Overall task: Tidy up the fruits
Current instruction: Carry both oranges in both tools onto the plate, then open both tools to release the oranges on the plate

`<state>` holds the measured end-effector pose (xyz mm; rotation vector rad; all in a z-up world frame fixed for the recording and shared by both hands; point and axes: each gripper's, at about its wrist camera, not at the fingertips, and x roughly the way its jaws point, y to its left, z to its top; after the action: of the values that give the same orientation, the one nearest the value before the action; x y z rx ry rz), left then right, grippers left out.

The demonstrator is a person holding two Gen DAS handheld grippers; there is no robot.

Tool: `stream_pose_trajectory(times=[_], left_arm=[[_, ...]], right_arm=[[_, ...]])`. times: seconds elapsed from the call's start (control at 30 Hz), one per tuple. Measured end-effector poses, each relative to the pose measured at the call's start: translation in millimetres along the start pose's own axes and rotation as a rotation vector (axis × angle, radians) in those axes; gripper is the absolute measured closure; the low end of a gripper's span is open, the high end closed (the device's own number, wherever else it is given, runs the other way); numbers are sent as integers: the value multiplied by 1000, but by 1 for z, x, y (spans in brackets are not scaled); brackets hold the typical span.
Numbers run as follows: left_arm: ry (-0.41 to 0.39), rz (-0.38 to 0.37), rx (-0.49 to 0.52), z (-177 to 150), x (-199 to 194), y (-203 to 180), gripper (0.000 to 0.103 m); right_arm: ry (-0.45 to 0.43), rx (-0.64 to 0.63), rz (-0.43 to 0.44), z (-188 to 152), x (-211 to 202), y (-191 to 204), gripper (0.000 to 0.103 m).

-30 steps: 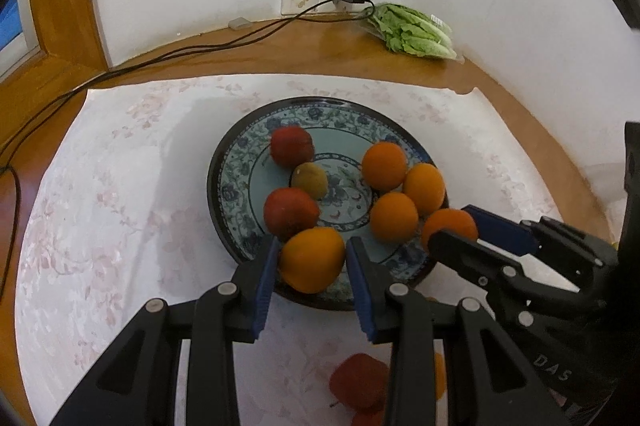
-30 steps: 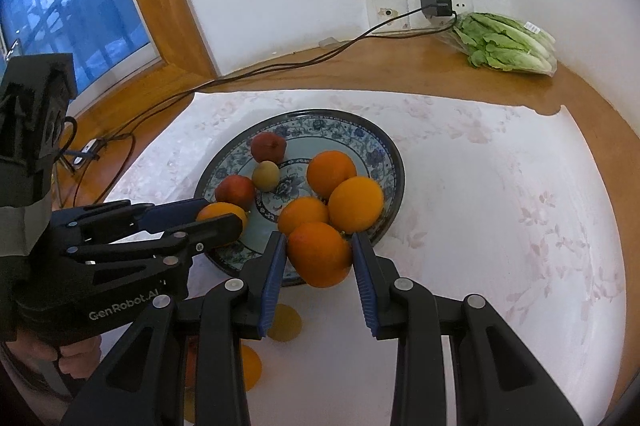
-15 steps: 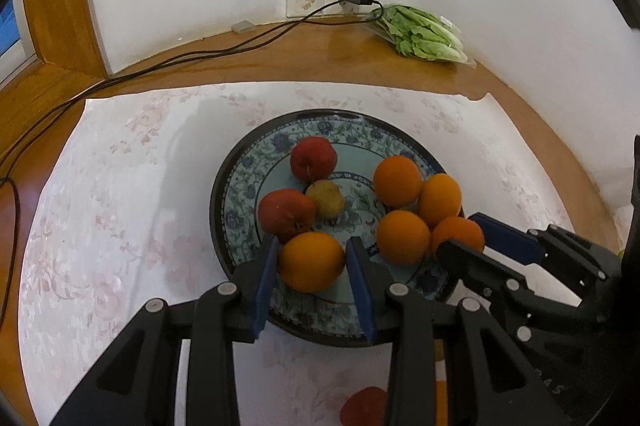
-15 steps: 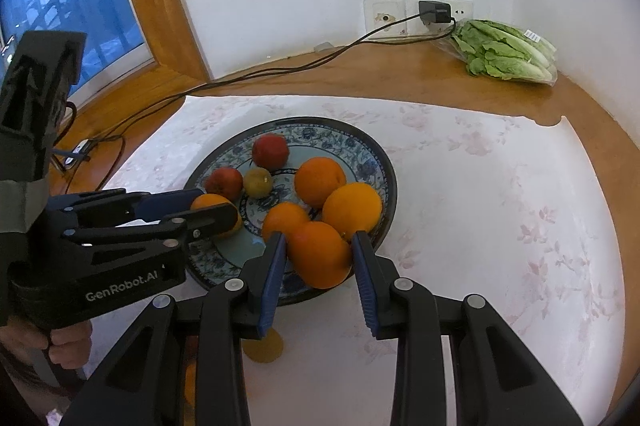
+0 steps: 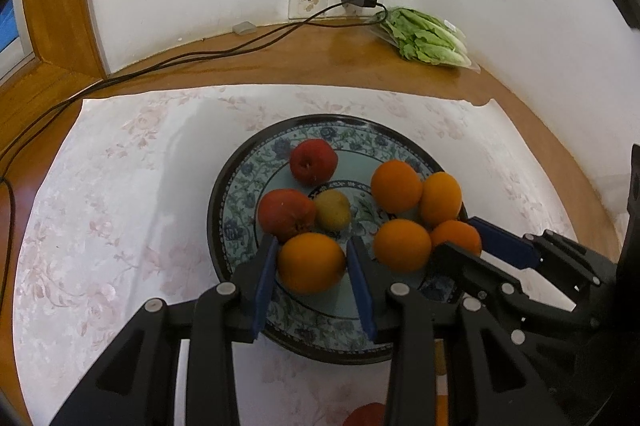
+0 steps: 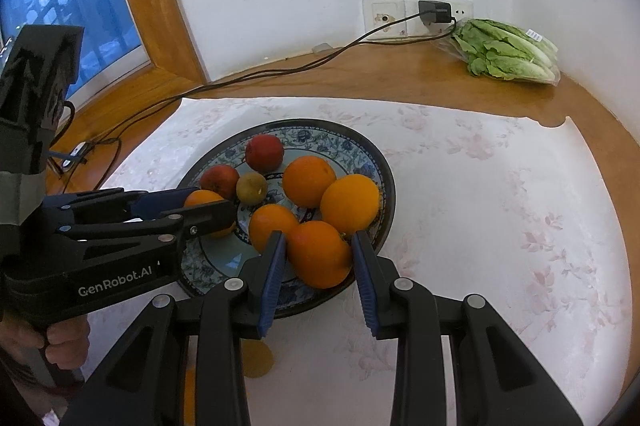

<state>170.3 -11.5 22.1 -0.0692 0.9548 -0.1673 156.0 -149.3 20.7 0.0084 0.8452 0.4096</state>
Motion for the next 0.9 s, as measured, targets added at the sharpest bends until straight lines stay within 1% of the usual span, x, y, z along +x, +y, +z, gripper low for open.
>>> stream_pose_trajectory(times=[0.13, 0.27, 0.37, 0.43, 0.53, 0.7, 0.9], left_arm=[[14, 1, -2, -2, 4, 1, 65], [7, 31, 10, -5, 6, -1, 63], [5, 30, 11, -6, 5, -1, 57], [7, 26, 2, -6, 3, 0, 51], [5, 23, -3, -6, -2, 1, 48], [-7, 5, -18, -8, -16, 4, 46], [-2, -3, -37, -14, -32, 6, 45]], right_arm=[[4, -1, -1, 0, 1, -1, 68], [5, 6, 3, 2, 1, -2, 67], [7, 10, 7, 2, 1, -1, 65], [6, 13, 13, 2, 0, -1, 60], [2, 20, 15, 1, -3, 0, 58], [-6, 32, 20, 0, -10, 1, 57], [-22, 52, 33, -2, -25, 2, 57]])
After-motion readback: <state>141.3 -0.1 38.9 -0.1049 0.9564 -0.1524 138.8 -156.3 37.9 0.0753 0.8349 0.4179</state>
